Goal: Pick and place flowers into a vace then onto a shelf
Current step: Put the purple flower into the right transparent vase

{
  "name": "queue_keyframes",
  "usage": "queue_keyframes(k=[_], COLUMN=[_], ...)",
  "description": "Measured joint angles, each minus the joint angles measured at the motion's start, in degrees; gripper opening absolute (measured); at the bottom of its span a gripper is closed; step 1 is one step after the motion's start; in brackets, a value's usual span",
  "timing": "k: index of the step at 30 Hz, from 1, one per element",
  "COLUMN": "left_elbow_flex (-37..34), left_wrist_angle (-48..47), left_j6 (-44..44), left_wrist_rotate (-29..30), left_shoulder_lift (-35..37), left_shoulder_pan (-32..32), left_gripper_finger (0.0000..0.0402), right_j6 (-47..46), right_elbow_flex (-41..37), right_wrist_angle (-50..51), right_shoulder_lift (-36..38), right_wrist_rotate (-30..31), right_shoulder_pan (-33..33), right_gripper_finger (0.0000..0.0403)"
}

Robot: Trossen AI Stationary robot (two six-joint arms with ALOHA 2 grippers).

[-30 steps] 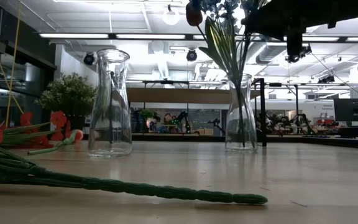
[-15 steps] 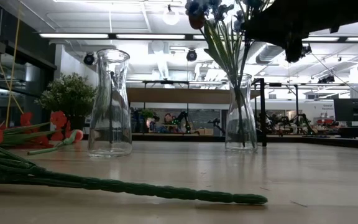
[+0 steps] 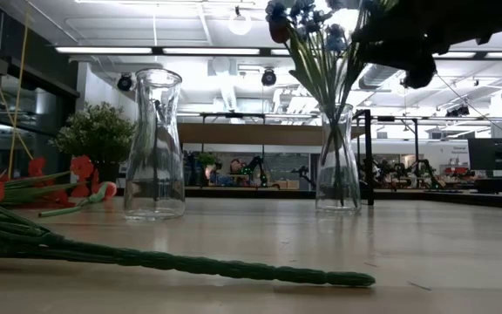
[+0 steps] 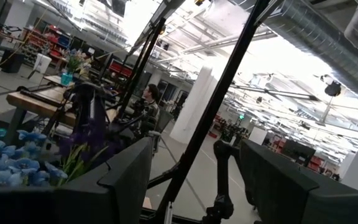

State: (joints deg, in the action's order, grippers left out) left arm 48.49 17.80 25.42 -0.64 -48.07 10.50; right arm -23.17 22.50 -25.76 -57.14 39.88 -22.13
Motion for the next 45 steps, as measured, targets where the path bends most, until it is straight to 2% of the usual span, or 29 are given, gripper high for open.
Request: queue_keyframes(k=[6,16,31,45], left_elbow_flex=[0.0,0.0,0.0,0.0], left_wrist_angle=[0.0,0.0,0.0,0.0], left_j6=[0.0,0.0,0.0,0.0], left_wrist_rotate=[0.0,0.0,0.2,0.2], left_shoulder_lift=[0.0,0.0,0.0,0.0], left_shoulder_pan=[0.0,0.0,0.0,0.0], left_gripper_finger=[0.0278,0.0278,0.0278,0.0278], right_j6=[-3.6,-3.9,-7.4,-7.9], right_elbow_flex=[0.0,0.0,0.0,0.0], right_wrist_angle=[9.1,17.1,20.3,17.8], right_shoulder_lift=[6.6,14.7,15.2,15.2], right_wrist_rotate=[-6.1,-10.7,-15.4,-18.9], right_shoulder_pan=[0.0,0.0,0.0,0.0], right_gripper_finger=[0.0167,0.0151,0.0164,0.0165])
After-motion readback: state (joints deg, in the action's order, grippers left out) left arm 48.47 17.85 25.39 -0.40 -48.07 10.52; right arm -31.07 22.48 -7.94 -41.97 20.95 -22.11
